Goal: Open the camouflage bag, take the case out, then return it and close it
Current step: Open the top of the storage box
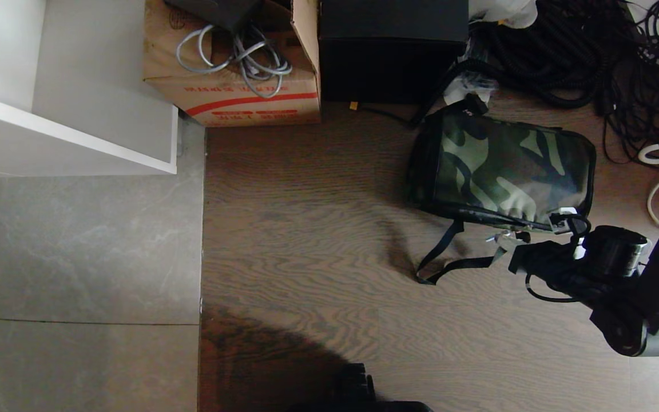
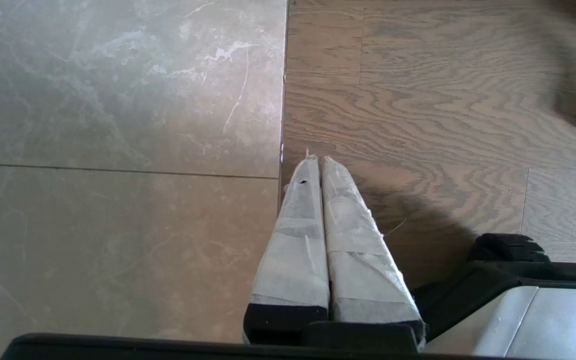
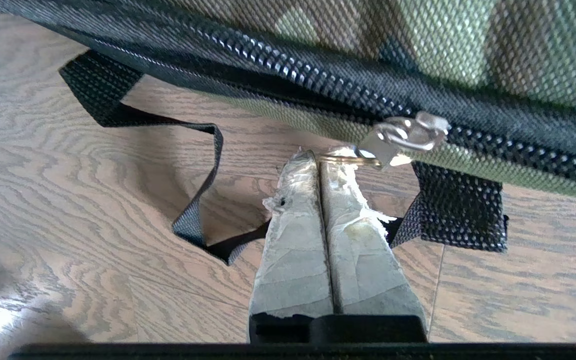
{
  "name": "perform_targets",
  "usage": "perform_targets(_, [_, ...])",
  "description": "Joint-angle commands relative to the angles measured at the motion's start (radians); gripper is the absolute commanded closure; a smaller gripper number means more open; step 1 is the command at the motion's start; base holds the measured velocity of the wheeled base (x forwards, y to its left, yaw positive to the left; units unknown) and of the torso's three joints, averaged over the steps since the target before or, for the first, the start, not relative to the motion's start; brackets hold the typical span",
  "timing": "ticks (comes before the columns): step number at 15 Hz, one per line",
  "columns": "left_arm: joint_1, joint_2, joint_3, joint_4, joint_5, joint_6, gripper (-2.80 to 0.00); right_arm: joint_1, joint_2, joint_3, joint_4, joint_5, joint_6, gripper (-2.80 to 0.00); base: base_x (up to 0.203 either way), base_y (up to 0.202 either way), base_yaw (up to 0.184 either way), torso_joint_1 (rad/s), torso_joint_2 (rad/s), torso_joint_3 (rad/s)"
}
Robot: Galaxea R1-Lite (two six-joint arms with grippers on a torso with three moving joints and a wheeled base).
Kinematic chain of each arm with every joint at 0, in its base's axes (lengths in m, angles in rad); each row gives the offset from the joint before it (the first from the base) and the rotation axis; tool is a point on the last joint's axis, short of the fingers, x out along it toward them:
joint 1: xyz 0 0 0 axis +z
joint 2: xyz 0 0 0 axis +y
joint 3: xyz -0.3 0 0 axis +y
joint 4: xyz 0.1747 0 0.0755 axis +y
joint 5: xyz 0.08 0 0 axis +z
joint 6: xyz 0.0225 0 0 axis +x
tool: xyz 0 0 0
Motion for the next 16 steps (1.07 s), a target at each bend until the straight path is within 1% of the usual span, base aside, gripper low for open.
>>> perform_targets(1, [0.0,0.0,-0.001,0.0,0.0,0.0,0.0,-0.001,-0.005,0.002,-0.001,0.004,-0.003,0.0,0.0,0.0,0.0,0.0,0.0,0.0])
perform_targets(3, [0.0,0.0,0.0,0.0,0.0,0.0,0.0,-0.025,-0.017,0.018,0.004,0.011,-0.036,0.0,0.0,0.0,0.0,0.0,0.0,0.0])
perform_targets(4, [0.0,0.0,-0.001,0.0,0.0,0.0,0.0,-0.038,-0.026,0.032,0.024,0.016,-0.076,0.0,0.0,0.0,0.0,0.0,0.0,0.0])
perform_targets(6, [0.0,0.0,-0.001,0.0,0.0,0.0,0.0,-0.049,-0.032,0.029,0.115,0.025,-0.164,0.0,0.0,0.0,0.0,0.0,0.0,0.0])
perform_targets(7, [0.0,0.0,0.0,0.0,0.0,0.0,0.0,-0.049,-0.032,0.019,0.117,0.018,-0.191,0.0,0.0,0.0,0.0,0.0,0.0,0.0])
perform_targets(8, [0.0,0.0,-0.001,0.0,0.0,0.0,0.0,-0.049,-0.03,0.018,0.115,0.019,-0.198,-2.8,0.0,0.0,0.0,0.0,0.0,0.0])
perform_targets(10, [0.0,0.0,0.0,0.0,0.0,0.0,0.0,-0.048,-0.022,0.016,0.107,0.021,-0.199,-2.8,0.0,0.0,0.0,0.0,0.0,0.0])
perform_targets(15, [0.0,0.0,0.0,0.0,0.0,0.0,0.0,-0.048,0.048,-0.015,0.008,0.018,-0.186,-2.8,0.0,0.0,0.0,0.0,0.0,0.0])
perform_targets(16, [0.0,0.0,-0.001,0.0,0.0,0.0,0.0,-0.048,0.055,-0.025,0.005,0.018,-0.159,-2.8,0.0,0.0,0.0,0.0,0.0,0.0])
